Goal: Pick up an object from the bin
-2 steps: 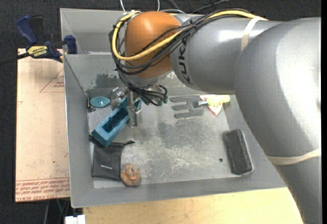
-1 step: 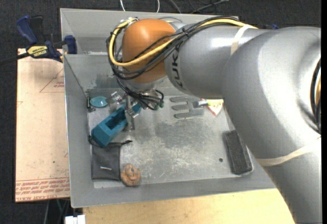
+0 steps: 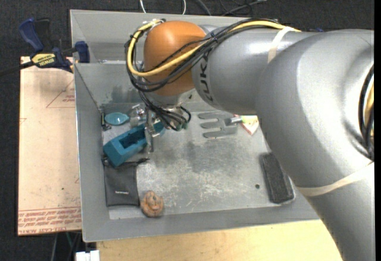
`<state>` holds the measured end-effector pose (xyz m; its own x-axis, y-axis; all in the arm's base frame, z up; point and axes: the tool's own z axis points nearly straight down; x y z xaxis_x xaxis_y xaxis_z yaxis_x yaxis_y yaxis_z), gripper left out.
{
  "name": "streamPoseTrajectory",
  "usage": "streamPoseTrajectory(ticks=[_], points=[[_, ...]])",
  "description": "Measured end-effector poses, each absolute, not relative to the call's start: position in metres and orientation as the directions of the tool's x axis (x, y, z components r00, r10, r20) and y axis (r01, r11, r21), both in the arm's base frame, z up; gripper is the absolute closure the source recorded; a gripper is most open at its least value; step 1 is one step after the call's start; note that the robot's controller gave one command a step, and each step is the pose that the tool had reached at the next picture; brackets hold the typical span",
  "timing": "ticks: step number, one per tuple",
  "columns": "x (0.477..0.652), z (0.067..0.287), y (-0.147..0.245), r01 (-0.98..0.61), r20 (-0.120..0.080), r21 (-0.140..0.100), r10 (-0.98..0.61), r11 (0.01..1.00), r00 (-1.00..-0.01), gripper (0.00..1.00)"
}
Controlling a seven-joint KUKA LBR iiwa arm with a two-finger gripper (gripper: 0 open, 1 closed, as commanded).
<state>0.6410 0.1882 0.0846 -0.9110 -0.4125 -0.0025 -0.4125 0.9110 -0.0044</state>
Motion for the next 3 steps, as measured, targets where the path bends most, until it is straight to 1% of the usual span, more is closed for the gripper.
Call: streamPoseTrajectory(ticks=[1,2,3], points=[[0.613,0.081,0.211,-0.442,-0.005,-0.015,-0.442,0.897,-0.897,1.00],[0.611,0.149,0.209,-0.506,-0.001,-0.007,-0.506,0.862,-0.862,1.00],[0.616,0.117,0.211,-0.528,-0.003,-0.013,-0.528,0.849,-0.849,1.00]])
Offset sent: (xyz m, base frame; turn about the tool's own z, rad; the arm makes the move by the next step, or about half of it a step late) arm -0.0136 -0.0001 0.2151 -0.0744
